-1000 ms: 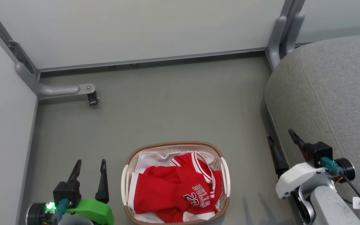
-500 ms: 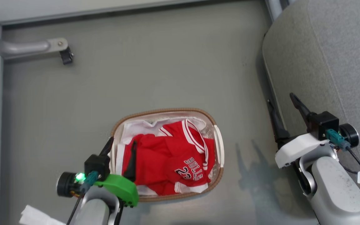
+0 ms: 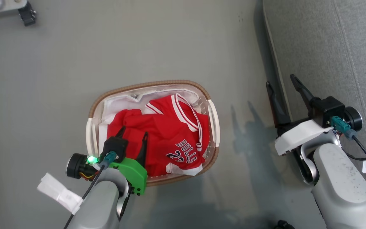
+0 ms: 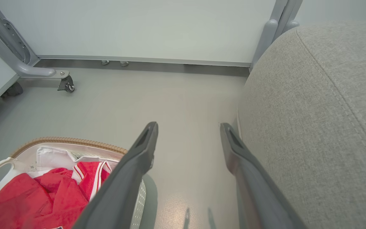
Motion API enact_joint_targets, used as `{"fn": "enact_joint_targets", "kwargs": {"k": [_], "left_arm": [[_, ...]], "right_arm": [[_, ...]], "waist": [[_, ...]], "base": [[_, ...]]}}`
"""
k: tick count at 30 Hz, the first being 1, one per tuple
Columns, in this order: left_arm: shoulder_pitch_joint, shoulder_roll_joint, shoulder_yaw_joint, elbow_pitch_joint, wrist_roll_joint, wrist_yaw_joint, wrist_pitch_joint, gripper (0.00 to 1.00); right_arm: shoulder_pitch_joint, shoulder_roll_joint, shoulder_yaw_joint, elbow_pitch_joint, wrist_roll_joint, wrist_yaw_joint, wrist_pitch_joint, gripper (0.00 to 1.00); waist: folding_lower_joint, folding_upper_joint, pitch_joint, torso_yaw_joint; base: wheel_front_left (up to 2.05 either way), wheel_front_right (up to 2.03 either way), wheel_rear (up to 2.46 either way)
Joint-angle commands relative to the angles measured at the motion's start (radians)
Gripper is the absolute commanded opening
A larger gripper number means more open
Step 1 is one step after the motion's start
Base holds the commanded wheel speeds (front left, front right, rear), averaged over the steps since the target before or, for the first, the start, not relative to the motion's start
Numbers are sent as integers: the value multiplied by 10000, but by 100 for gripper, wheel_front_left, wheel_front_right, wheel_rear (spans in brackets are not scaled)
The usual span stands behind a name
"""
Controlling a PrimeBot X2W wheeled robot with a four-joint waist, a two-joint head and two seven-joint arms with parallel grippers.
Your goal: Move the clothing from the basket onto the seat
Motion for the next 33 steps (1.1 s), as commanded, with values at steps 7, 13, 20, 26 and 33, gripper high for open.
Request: {"fn": "enact_joint_targets", "kwargs": {"k": [7,13,20,26,33], "left_arm": [[-1014,52,-560,1958,627,-18,-10,100],[-1537,49,-1084,3735,993,-59,9,100],[-1984,54,-2108,4497,1650,129,204,100],[-2368,55,-2865,4706,2166,389,579,100],[-2920,55,-3249,4824,2357,729,842,100]], "right_arm": [[-106,146,117,30,117,-5,-46,100],[-71,214,196,92,171,-5,-46,100],[-255,187,151,103,240,-5,-46,100],[-480,217,136,12,210,-5,-46,100],[-699,192,170,-111,199,-3,-46,100]], "waist": [[-1,0,645,-540],[-1,0,786,-692],[-1,0,1120,-670],[-1,0,1506,-631],[-1,0,2039,-596]], "base": [[0,0,0],[0,0,0],[0,0,0],[0,0,0],[0,0,0]]}}
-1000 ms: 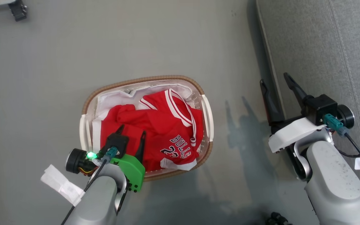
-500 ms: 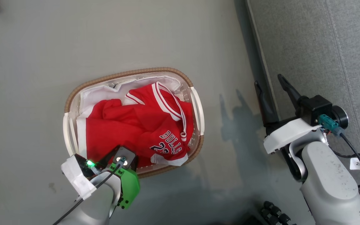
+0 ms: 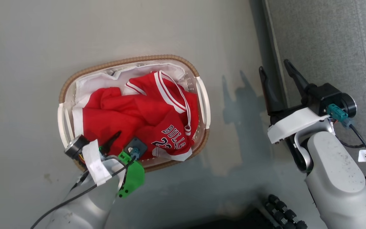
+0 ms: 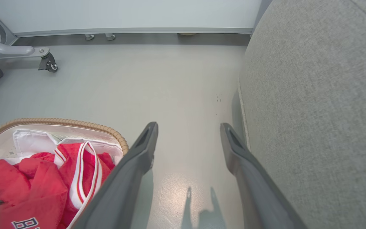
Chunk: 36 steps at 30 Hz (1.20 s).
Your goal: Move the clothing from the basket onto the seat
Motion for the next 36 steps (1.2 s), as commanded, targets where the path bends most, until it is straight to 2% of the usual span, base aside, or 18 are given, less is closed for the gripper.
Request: {"fn": "enact_joint_targets", "kwargs": {"k": [1,12,19,22,36], "left_arm": [[-289,59,-106,49,77,85,88,100],[-1344,74,-421,103,196,679,482,100],[-2085,215,-567,123,213,366,738,100],[-2451,275,-517,130,24,-56,1110,100],[-2916,368,-614,145,-284,-499,1917,100]], "right_arm": [[-112,-75,-11,-46,25,-3,-44,100],[-449,-142,-72,-260,-49,-5,-46,100],[-695,-20,99,-377,-13,-5,-46,100],[-777,-38,296,-468,52,-3,-44,100],[-1016,0,403,-776,190,-3,-46,100]], "waist": [[-1,0,270,31],[-1,0,1050,103],[-1,0,1444,-30],[-1,0,1758,-121],[-1,0,2468,-311]], "base": [[0,0,0],[0,0,0],[0,0,0],[0,0,0],[0,0,0]]}}
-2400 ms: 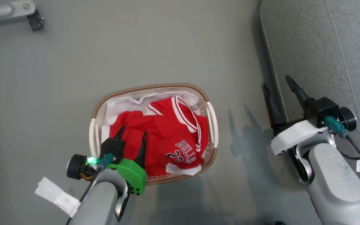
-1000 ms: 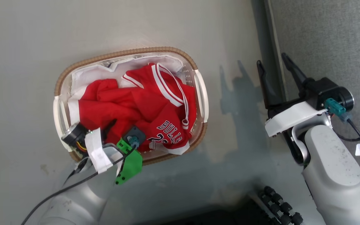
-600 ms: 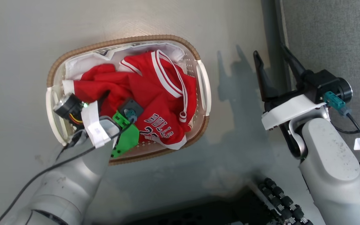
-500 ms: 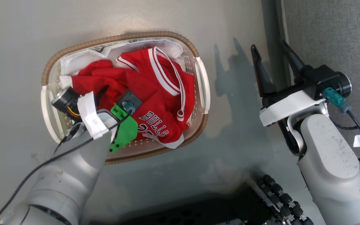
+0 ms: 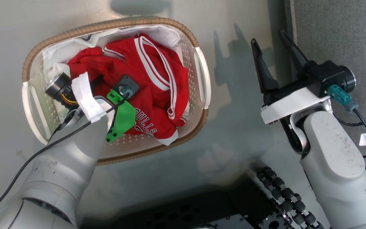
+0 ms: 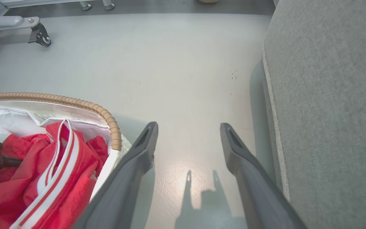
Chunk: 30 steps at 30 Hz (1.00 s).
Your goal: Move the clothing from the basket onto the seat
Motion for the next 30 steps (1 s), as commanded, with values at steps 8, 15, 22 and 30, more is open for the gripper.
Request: {"fn": "enact_joint_targets", "kwargs": {"k": [8,15,22,30], "left_arm": [[341,67,159,9,-466,-135,315,0],[810,-89,125,2,-663,78,-196,0],[1644,-137,-1,2,-921,-49,-883,0],[2677,-206,-125,-9,-1173,-98,-1799,0]], "right_arm": [[-10,34,40,134,164,-5,-44,100],[246,-3,43,366,148,-3,-46,100],[795,145,269,676,184,-3,-46,100],[1586,211,467,1108,236,-5,-44,100]], "waist": [[-1,0,-346,-11],[-1,0,-1375,86],[-1,0,-2885,284],[-1,0,-4679,541]], "base": [[0,0,0],[0,0,0],[0,0,0],[0,0,0]]}}
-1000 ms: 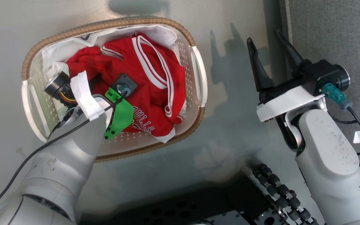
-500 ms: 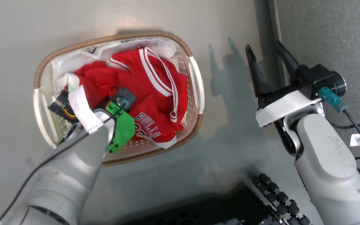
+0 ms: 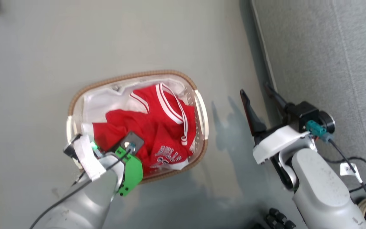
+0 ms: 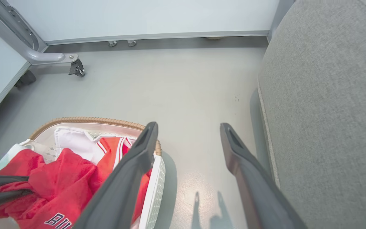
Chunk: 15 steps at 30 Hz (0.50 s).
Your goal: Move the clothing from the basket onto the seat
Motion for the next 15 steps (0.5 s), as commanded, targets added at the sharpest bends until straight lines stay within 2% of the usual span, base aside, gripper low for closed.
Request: {"fn": "enact_joint_targets", "kwargs": {"k": [1,5,15], "left_arm": [[256,-9,-41,-46,-56,-8,-183,0],[704,-21,108,-233,-449,72,-601,0],[1782,-24,378,-1950,-1465,290,-977,0]], "right_arm": [[300,-19,20,73,8,-7,-44,100],[714,19,-73,176,18,-5,-42,100],[1712,193,-421,252,-118,-7,-42,100]], "waist": [[0,0,-1433,316],[0,0,-2157,446],[0,0,-3638,819]], "base": [[0,0,0],[0,0,0],[0,0,0]]}}
